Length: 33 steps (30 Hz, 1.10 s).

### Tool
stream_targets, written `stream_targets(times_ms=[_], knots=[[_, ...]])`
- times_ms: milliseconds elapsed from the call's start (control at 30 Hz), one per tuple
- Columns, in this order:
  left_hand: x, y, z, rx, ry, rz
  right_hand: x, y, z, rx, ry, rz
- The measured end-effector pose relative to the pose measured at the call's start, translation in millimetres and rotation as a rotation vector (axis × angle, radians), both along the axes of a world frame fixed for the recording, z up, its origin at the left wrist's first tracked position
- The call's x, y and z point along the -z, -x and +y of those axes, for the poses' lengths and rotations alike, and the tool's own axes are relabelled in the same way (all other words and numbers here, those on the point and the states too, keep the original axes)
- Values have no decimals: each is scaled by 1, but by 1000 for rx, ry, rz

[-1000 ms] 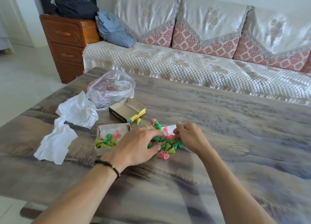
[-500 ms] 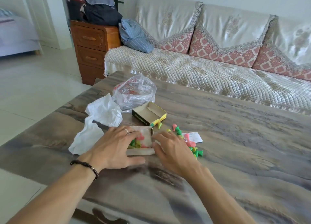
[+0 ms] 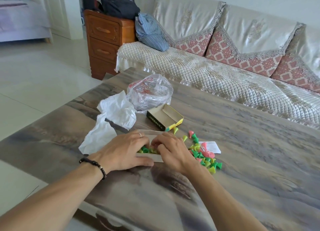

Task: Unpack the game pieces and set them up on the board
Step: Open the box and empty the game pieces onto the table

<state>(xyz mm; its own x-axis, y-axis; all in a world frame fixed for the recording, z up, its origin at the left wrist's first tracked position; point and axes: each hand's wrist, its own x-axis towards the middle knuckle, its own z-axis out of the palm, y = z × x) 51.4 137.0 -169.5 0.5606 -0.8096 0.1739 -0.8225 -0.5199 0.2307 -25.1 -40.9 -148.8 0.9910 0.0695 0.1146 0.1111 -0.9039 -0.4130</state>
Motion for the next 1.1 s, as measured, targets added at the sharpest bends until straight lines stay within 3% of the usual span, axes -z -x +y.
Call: stream_targets(times_ms=[233,400,700,867,1000,1100], knots=[[6,7,-3,-30,78,-18,7,-3,13,30,117,-127],[10,11,-3,-65,184,-49,11,-5,11,66,71,-174],[5,12,-14,-273,450,173,11,-14,13,258,-237,-147],[-4,11,-20,-267,570,252,6,-18,14,295,-398,-198],[-9,9,-26,-245,639,191,-2,-14,11,355,-368,-360],[-18,13,-31,-211,629,84,-8,-8,-5,398,-464,-425]])
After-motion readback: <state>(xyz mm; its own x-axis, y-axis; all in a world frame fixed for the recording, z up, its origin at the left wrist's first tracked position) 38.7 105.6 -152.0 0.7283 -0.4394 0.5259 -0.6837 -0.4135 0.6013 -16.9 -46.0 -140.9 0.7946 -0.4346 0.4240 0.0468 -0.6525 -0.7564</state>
